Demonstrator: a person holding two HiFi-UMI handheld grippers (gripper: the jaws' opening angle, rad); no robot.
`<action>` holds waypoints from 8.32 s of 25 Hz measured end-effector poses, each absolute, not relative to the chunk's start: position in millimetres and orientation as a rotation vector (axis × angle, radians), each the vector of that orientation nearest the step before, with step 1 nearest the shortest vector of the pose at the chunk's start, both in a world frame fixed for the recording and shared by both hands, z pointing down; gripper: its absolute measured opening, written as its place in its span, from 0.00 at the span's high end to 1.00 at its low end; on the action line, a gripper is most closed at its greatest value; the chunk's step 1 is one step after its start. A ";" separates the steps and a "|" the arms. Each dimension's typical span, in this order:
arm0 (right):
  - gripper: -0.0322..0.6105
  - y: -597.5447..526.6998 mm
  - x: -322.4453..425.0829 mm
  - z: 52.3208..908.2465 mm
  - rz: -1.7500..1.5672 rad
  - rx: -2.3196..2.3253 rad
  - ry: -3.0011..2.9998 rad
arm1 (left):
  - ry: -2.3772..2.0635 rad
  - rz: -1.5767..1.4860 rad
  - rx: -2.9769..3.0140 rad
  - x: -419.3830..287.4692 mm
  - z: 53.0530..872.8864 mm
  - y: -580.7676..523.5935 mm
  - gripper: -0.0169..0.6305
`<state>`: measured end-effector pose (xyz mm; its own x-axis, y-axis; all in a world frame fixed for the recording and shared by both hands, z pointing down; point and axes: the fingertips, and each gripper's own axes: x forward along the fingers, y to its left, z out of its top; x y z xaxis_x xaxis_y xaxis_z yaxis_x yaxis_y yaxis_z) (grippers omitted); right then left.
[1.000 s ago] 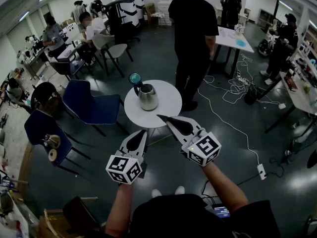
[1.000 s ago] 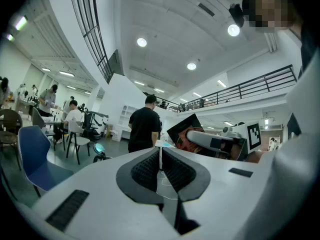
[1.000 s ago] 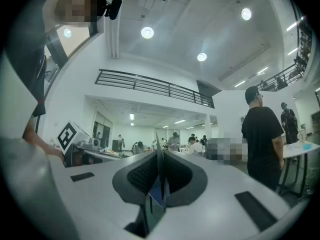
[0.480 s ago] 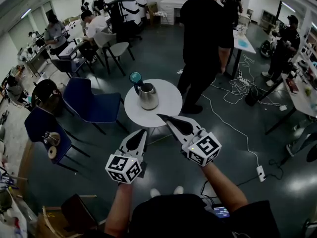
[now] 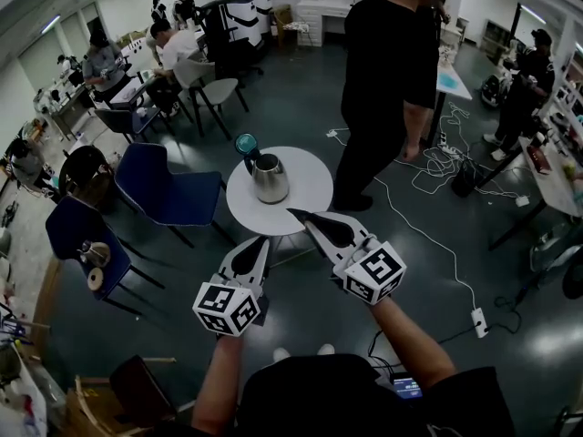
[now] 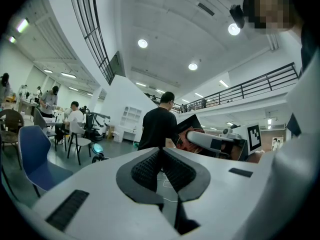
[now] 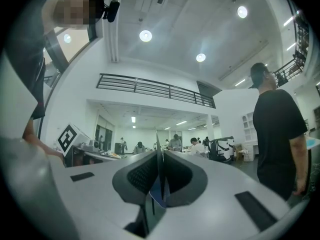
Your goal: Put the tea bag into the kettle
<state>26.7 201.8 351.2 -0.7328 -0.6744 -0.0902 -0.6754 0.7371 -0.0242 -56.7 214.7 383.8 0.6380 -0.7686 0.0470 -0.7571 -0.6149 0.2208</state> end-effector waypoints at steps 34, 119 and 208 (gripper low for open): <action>0.89 153.2 80.8 363.4 -0.001 -1.087 2.827 | -1.333 -0.081 2.637 -13.0 380.8 174.9 0.93; 0.89 -185.6 -40.2 390.2 -0.098 -1.318 2.770 | -1.071 -0.058 2.638 -129.7 412.8 -173.0 0.93; 0.86 -358.9 -12.2 484.8 -0.527 -0.311 3.072 | -0.869 0.148 2.762 -37.8 488.1 -347.3 0.92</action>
<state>-12.2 -358.9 484.8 -0.9802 -0.1963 0.0243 -0.1932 0.9237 -0.3310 -37.8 -347.3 488.1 0.8179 -0.5503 0.1679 -0.5749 -0.7938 0.1985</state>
